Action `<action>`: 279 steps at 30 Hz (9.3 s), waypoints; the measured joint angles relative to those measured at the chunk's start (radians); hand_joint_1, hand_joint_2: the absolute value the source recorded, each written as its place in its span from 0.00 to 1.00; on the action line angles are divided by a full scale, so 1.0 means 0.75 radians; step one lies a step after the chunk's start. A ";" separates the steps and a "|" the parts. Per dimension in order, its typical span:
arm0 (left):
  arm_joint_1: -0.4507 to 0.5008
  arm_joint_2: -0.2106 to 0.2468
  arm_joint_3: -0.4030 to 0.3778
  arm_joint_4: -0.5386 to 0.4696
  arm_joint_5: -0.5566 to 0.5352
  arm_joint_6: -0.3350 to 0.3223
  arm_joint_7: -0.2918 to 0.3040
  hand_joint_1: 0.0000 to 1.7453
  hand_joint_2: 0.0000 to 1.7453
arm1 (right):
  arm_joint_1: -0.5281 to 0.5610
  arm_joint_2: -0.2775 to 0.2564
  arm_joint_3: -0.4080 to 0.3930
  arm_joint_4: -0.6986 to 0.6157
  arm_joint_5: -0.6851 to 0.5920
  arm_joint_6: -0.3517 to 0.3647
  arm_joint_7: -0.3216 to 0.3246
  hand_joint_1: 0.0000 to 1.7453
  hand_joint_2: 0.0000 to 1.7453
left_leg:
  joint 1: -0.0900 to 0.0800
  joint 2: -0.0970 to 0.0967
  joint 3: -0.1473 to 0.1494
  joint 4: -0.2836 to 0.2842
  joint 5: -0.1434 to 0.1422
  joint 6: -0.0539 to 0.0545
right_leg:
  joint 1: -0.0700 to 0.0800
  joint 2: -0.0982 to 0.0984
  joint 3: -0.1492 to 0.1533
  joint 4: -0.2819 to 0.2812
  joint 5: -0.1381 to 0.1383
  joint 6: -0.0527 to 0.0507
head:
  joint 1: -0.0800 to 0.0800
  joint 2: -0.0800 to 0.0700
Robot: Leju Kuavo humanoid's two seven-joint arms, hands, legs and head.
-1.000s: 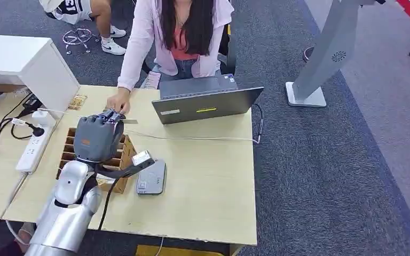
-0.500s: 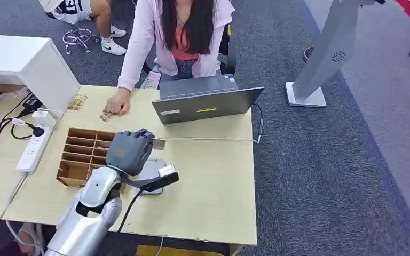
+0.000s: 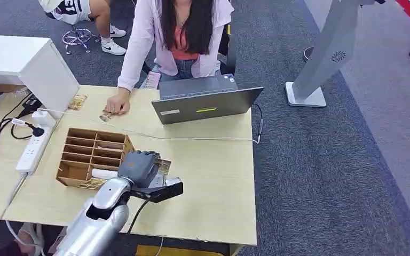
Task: Pass the card to the sensor for recognition and then transmit it.
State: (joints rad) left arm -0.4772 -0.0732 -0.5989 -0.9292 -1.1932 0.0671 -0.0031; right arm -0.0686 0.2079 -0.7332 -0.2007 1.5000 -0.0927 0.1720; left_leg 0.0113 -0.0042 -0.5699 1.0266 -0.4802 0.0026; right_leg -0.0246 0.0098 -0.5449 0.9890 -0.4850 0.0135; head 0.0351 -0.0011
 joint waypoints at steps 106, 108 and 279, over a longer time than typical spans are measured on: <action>0.642 0.274 0.297 -0.928 -0.082 0.249 0.005 0.00 1.00 | 0.009 0.011 -0.078 0.000 -0.073 -0.046 0.001 0.00 1.00 | 0.000 0.003 -0.004 0.000 -0.001 0.001 | 0.000 0.002 -0.004 0.001 -0.001 0.001 | -0.002 0.000; 0.644 0.288 0.298 -0.922 -0.097 0.219 0.061 0.00 1.00 | 0.009 0.011 -0.078 0.000 -0.066 -0.044 0.001 0.00 1.00 | 0.000 0.003 -0.004 0.000 -0.001 0.001 | 0.000 0.002 -0.004 0.001 -0.001 0.001 | -0.002 0.000; 0.426 0.269 0.354 -0.878 -0.106 0.223 0.026 0.00 1.00 | 0.006 0.010 -0.066 -0.002 0.019 -0.022 -0.005 0.00 1.00 | 0.000 0.003 -0.005 0.000 -0.001 0.001 | 0.000 0.002 -0.005 0.000 -0.001 0.001 | -0.002 0.000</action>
State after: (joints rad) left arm -0.1575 0.1286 -0.3334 -1.5877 -1.2730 0.2342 0.0168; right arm -0.0639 0.2155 -0.7828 -0.2022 1.5145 -0.1091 0.1682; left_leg 0.0114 -0.0023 -0.5735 1.0264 -0.4809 0.0038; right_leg -0.0244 0.0113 -0.5483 0.9893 -0.4856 0.0142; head 0.0340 -0.0011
